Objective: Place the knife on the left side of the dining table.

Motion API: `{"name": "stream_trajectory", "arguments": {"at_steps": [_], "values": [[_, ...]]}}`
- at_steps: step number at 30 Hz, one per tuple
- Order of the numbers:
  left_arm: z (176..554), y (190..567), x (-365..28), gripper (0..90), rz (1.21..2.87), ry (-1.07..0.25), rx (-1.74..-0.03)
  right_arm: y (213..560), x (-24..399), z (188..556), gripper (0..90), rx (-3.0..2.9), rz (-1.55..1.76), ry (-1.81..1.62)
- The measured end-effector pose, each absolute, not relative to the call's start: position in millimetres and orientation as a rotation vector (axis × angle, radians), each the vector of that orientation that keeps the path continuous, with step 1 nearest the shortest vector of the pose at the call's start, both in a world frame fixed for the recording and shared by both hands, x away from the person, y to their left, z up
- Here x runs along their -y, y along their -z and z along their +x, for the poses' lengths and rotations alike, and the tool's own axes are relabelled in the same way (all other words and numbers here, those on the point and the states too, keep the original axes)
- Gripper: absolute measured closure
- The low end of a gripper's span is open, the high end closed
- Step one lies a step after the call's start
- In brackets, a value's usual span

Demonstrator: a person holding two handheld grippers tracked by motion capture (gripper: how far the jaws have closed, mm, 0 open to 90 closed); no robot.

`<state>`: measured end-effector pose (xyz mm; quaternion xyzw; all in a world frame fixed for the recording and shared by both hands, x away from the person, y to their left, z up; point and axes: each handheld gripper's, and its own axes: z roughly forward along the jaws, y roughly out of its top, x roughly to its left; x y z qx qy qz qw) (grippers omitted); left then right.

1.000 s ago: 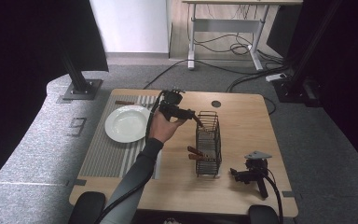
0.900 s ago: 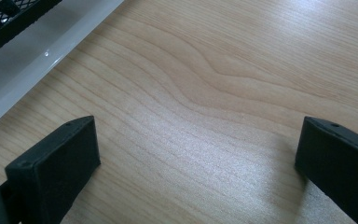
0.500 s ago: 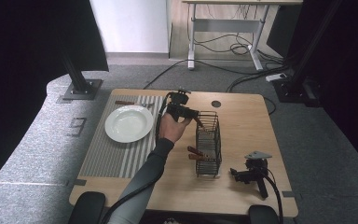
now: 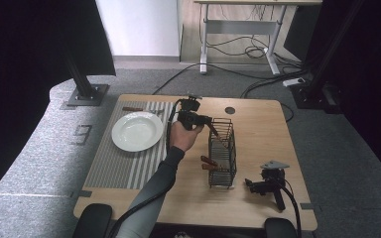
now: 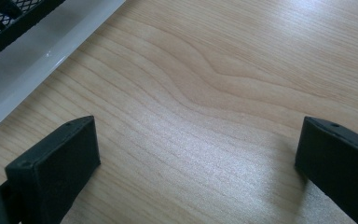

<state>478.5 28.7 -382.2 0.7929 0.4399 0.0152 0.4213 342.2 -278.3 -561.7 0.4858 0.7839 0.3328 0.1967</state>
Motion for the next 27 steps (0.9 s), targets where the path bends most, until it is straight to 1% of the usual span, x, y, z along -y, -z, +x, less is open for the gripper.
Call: {"name": "stream_trajectory", "arguments": {"at_steps": [1,3,13,27], "values": [[477.0,379.9,-27.9,79.7,1.978,-0.058,-1.098,561.7,278.3,342.2,0.0,-2.196,1.36,-0.932],[475.9,377.3,-27.6,79.8,1.982,-0.075,-1.093,561.8,278.4,342.3,0.0,-2.196,1.357,-0.931],[472.6,358.3,-32.0,79.9,1.949,-0.057,-1.063,561.8,278.4,342.3,0.0,-2.196,1.358,-0.932],[461.5,323.5,-67.4,80.0,1.89,-0.057,-1.054,561.5,278.6,342.2,0.0,-2.2,1.359,-0.93]]}}
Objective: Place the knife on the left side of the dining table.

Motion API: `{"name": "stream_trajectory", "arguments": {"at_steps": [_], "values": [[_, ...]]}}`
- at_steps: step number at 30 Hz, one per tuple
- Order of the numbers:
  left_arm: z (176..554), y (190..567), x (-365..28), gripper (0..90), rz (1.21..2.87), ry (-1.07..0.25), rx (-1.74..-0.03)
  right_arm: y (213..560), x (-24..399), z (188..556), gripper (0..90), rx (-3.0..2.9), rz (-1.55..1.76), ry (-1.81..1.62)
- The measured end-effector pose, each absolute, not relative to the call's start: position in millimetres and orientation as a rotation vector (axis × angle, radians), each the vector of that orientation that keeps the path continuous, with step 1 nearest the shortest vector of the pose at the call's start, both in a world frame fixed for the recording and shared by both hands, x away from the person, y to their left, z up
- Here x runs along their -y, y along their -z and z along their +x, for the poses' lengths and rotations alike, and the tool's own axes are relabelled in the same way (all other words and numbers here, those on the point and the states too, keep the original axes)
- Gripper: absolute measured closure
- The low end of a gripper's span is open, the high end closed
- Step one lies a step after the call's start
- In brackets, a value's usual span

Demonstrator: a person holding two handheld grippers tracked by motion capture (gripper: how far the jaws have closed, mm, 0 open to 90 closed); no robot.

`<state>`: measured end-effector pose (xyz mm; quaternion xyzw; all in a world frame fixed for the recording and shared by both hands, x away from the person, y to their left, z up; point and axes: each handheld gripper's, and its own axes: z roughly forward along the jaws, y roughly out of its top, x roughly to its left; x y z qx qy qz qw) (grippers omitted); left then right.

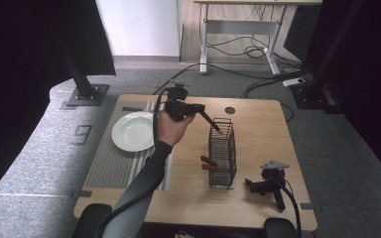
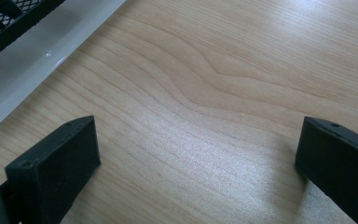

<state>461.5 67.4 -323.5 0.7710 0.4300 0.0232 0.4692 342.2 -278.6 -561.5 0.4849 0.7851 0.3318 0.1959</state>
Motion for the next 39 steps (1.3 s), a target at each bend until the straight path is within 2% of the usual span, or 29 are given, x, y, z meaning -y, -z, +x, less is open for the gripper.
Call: {"name": "stream_trajectory", "arguments": {"at_steps": [12,21,28,39], "values": [[447.6,286.6,-104.6,80.0,1.839,-0.109,-1.06,561.6,278.5,342.1,0.0,-2.199,1.359,-0.93],[436.1,275.5,-140.6,80.0,1.795,-0.14,-1.099,561.6,278.4,342.1,0.0,-2.199,1.361,-0.931],[427.6,281.4,-172.1,80.0,1.767,-0.157,-1.154,561.5,278.3,342.0,0.0,-2.198,1.364,-0.931],[412.2,311.7,-214.2,80.0,1.741,-0.154,-1.247,561.6,278.3,342.2,0.0,-2.196,1.362,-0.932]]}}
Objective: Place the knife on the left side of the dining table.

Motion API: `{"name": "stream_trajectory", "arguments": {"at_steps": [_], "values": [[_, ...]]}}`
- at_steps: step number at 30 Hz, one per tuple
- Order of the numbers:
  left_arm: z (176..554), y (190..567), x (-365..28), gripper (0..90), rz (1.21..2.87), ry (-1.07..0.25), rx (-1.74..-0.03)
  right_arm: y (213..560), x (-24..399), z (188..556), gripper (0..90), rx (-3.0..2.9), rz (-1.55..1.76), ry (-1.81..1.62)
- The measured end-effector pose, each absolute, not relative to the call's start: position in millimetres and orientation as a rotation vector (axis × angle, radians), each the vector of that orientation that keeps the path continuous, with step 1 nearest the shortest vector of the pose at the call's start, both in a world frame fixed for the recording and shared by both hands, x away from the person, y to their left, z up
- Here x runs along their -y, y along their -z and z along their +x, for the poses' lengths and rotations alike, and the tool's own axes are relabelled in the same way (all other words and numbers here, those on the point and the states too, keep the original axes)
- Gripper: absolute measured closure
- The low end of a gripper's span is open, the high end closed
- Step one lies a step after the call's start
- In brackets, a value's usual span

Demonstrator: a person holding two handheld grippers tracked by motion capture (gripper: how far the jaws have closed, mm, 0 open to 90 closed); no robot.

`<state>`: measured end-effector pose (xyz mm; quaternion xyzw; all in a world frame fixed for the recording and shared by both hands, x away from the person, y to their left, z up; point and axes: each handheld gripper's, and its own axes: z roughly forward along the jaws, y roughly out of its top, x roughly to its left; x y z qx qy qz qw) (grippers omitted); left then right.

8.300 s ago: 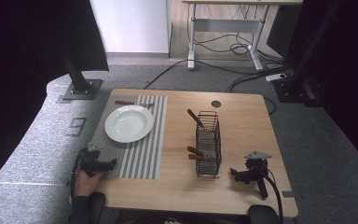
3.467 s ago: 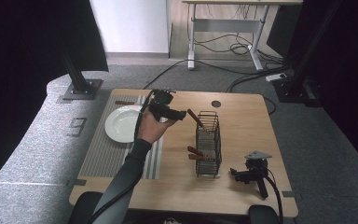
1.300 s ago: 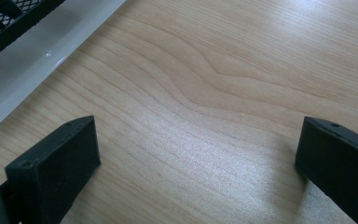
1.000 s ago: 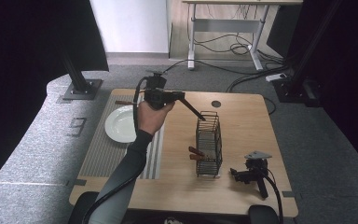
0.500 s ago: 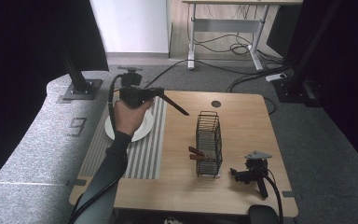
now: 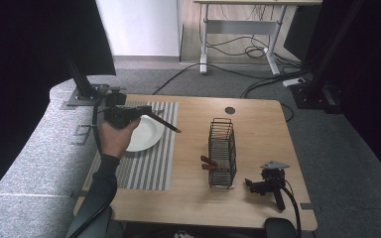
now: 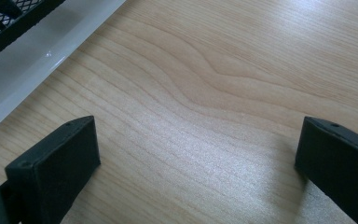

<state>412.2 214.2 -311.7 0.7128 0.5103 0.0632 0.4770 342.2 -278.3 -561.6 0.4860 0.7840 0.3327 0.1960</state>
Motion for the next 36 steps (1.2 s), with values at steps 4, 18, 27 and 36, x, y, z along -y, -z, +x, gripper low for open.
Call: {"name": "stream_trajectory", "arguments": {"at_steps": [4,18,27,36], "values": [[407.0,325.5,-226.8,80.0,1.735,-0.146,-1.284,561.6,278.3,342.2,0.0,-2.196,1.362,-0.932],[390.8,378.5,-258.0,80.0,1.72,-0.103,-1.401,561.7,278.2,342.2,0.0,-2.195,1.361,-0.933],[384.6,400.9,-274.9,80.0,1.708,-0.074,-1.459,561.7,278.3,342.2,0.0,-2.197,1.36,-0.932],[387.5,415.4,-286.8,79.6,1.686,-0.086,-1.479,561.8,278.3,342.2,0.0,-2.195,1.36,-0.933]]}}
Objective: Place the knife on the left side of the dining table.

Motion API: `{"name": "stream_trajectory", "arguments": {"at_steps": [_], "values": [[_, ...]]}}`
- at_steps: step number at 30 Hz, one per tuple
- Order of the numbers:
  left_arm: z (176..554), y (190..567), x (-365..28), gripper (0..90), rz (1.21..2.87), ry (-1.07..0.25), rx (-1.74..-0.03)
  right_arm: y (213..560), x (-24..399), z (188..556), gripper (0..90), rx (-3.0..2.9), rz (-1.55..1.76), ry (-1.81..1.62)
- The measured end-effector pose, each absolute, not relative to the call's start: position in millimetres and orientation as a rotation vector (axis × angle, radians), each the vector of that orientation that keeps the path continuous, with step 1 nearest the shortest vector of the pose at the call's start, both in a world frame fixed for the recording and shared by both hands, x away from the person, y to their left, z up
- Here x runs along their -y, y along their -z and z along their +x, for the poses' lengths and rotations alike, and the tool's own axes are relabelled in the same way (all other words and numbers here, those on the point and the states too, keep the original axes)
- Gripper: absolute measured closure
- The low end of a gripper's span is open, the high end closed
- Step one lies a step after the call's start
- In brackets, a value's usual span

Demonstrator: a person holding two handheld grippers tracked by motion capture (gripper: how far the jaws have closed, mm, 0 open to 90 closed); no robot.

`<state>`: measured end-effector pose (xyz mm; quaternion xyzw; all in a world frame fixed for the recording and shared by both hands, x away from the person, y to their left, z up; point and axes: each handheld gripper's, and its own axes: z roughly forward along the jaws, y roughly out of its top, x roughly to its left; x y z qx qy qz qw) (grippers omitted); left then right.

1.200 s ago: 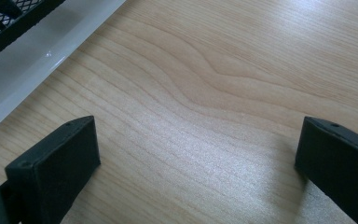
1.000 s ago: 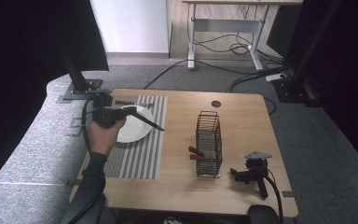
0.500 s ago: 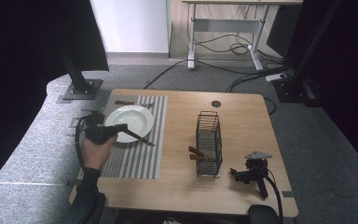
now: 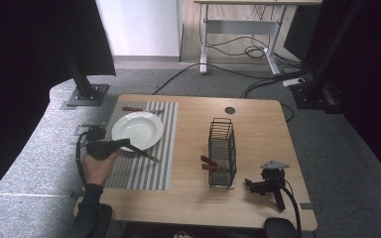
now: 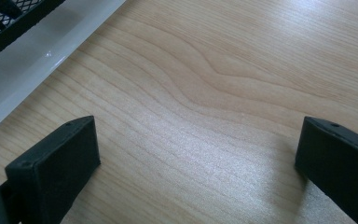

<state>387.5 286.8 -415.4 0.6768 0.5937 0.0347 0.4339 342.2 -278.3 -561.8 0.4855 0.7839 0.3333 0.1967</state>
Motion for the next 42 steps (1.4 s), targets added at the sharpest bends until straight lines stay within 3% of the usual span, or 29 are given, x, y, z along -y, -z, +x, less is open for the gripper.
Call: {"name": "stream_trajectory", "arguments": {"at_steps": [14,42], "values": [[393.7,436.4,-300.4,69.0,1.704,-0.265,-1.479,561.8,278.3,342.2,0.0,-2.195,1.359,-0.933],[400.5,491.0,-338.6,61.2,1.56,-0.218,-1.558,561.8,278.2,342.1,0.0,-2.196,1.36,-0.933]]}}
